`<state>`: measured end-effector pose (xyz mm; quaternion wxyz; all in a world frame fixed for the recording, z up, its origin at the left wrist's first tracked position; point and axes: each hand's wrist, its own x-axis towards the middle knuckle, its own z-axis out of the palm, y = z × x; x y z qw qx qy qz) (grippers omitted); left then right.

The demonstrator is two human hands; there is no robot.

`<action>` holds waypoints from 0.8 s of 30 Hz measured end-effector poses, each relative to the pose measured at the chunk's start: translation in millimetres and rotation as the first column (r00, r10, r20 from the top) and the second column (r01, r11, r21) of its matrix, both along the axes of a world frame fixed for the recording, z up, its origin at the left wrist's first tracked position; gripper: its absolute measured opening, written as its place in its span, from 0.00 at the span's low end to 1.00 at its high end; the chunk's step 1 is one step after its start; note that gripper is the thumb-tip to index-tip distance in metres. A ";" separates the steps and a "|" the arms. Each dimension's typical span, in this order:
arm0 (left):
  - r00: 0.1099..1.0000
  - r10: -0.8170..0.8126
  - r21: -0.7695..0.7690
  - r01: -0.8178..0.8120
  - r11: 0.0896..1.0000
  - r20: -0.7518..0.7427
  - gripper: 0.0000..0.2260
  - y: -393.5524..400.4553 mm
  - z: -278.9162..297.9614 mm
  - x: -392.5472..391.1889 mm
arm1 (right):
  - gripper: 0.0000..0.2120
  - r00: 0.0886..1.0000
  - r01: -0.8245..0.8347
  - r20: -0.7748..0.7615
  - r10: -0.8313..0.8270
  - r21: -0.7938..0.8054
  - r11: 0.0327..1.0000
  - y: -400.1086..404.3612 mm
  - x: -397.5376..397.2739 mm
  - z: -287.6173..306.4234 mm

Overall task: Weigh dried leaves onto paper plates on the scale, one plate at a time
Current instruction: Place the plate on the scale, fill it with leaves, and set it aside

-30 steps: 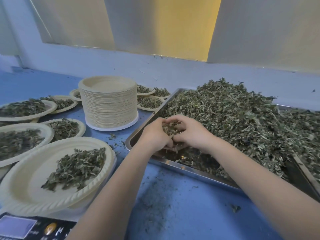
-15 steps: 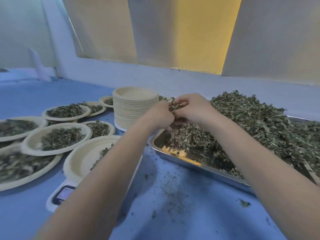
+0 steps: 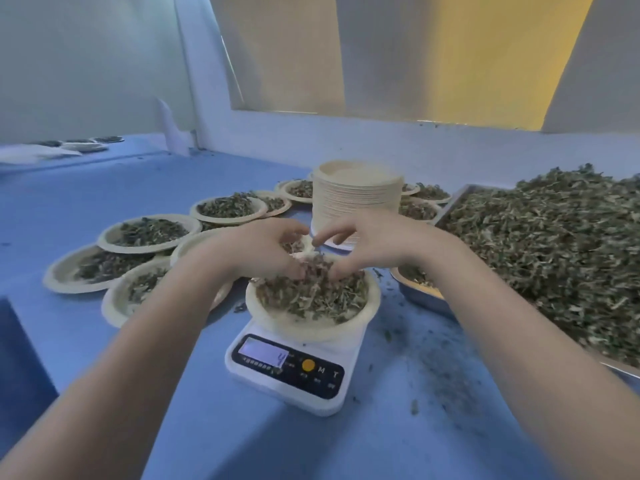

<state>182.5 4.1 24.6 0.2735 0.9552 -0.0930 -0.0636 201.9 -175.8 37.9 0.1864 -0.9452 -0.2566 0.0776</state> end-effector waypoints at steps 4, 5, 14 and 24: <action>0.992 0.090 -0.148 -0.077 0.986 0.086 0.24 11.6 -14.1 -2.0 | 0.19 0.998 0.049 0.021 -0.051 0.099 0.994 -4.0 -0.3 1.1; 0.981 0.131 -0.195 -0.102 0.975 0.144 0.22 12.6 -18.5 -1.3 | 0.18 0.997 0.062 0.039 -0.067 0.122 0.991 -3.9 0.4 -0.4; 0.830 0.458 -0.641 -0.168 0.749 0.317 0.16 15.5 -54.6 0.6 | 0.13 0.987 0.070 0.127 -0.102 0.236 0.969 9.6 2.0 -18.9; 0.703 0.623 -0.812 -0.112 0.573 0.343 0.15 10.0 -83.9 -6.0 | 0.10 0.982 0.052 0.167 -0.093 0.234 0.971 8.4 3.6 -23.6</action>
